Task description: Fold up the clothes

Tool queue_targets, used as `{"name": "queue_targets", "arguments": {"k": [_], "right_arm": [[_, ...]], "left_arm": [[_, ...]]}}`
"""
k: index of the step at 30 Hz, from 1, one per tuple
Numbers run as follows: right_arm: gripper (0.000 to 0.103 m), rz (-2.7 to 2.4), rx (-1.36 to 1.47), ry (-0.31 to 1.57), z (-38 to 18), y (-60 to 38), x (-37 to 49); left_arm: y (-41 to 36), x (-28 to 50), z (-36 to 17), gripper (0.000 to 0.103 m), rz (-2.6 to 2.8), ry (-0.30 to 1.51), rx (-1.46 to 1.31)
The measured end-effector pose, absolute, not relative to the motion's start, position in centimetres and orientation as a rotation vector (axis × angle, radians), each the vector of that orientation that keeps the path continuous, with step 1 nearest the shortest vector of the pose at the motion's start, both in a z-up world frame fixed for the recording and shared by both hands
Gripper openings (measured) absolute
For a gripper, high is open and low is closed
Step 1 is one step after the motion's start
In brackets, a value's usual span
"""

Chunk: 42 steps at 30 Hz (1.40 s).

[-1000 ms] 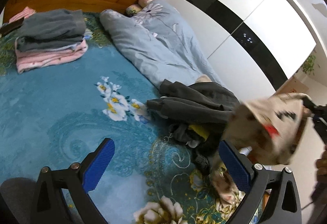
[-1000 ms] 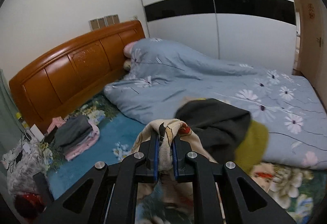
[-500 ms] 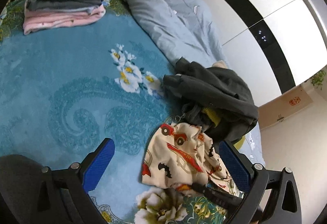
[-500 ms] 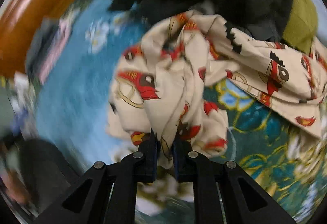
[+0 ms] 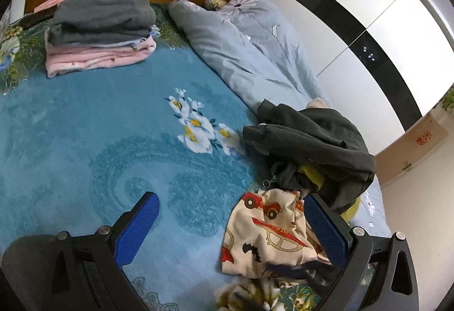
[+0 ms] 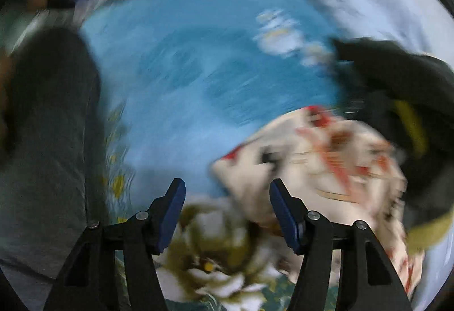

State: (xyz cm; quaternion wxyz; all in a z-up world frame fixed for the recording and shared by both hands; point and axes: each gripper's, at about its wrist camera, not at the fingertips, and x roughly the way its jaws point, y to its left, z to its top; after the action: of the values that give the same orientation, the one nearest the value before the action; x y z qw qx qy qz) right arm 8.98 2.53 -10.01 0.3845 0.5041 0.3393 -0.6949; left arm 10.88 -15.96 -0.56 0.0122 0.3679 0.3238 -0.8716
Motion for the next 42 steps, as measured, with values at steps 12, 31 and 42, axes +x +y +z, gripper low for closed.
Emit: {"name": "queue_targets", "arguments": {"k": [12, 31, 42], "right_arm": [[0.003, -1.890, 1.454, 0.175, -7.5, 5.8, 1.3], [0.006, -1.876, 1.435, -0.374, -1.2, -6.4, -14.8], [0.032, -1.717, 1.410, 0.315, -8.8, -6.2, -5.0]], "left_arm": [[-17.3, 10.8, -2.3, 0.103, -2.670, 1.184, 1.156], [-22.2, 9.2, -4.0, 0.103, -2.485, 1.209, 1.220], [-22.8, 7.0, -7.5, 0.103, -2.365, 1.398, 1.245]]}}
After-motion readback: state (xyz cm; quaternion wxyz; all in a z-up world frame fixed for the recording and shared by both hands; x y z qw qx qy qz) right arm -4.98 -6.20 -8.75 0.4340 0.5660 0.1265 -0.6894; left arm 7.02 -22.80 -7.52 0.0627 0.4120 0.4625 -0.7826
